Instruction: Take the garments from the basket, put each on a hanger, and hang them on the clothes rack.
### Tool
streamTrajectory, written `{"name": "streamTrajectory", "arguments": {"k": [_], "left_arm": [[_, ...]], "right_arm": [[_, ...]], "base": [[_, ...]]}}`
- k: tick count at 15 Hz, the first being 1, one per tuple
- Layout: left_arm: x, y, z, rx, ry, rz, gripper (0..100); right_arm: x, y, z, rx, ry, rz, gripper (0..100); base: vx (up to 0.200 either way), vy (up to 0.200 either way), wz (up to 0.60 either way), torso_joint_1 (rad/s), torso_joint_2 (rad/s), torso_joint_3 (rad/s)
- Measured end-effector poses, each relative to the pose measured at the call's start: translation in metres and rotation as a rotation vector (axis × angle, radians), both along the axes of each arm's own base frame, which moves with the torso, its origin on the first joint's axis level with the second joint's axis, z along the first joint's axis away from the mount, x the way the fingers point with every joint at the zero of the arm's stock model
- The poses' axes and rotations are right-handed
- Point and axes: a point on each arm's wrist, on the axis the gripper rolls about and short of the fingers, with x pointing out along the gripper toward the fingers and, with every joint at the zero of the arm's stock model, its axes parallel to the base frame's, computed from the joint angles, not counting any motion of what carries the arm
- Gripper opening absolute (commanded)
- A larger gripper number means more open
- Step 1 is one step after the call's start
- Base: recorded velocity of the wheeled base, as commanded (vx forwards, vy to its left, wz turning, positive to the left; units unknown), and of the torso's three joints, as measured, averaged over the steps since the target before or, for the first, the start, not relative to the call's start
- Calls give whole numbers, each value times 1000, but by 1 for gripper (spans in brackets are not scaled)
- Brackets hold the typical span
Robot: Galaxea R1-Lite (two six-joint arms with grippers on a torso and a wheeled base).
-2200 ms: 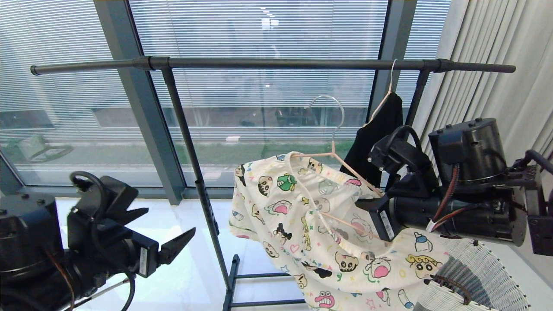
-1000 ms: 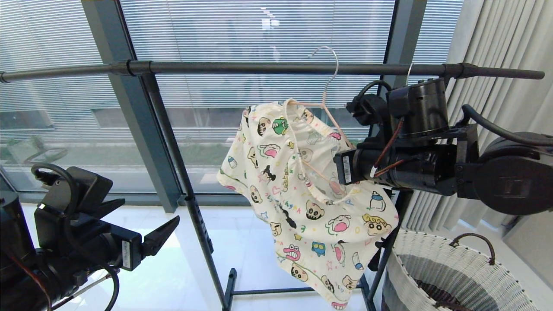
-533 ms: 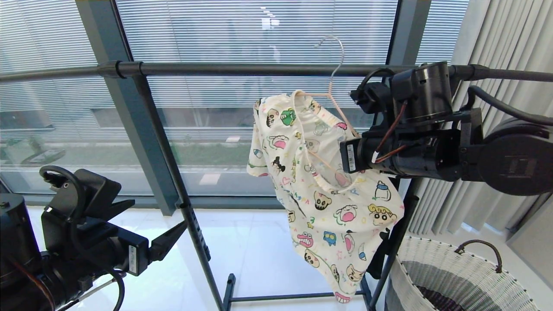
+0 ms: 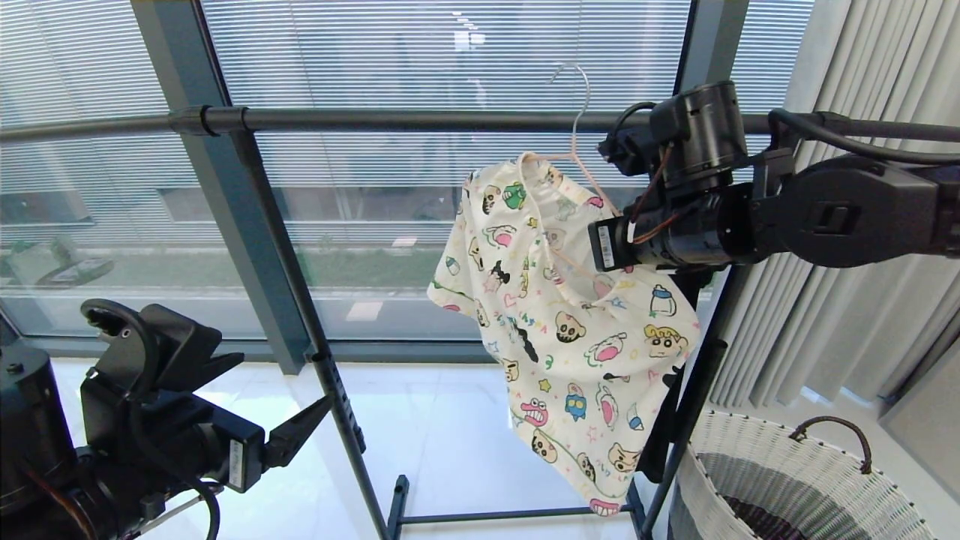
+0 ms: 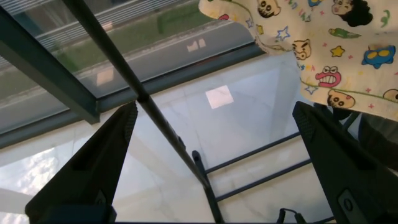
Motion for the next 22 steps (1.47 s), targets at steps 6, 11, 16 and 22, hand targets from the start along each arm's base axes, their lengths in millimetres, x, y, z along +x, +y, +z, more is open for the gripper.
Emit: {"name": "streamTrajectory", "arguments": {"k": [6,11,16,22], "left_arm": [[-3,-2,-2,3,6,-14,100],[-3,-2,-2,4,7,-16,100],[-3,-2,-3,4,8,-16,100],[-7,3,-7,22,12,121,100]], "right_arm": [[27,14,-14,-53,38,-38,0],[32,19,-24,-67,54,-37,0],[32,21,-24,-63,52,-34,100],[7,4,9,-41,30,-29,100]], "base": [[0,0,0,0,0,0],[0,0,0,0,0,0],[0,0,0,0,0,0],[0,0,0,0,0,0]]}}
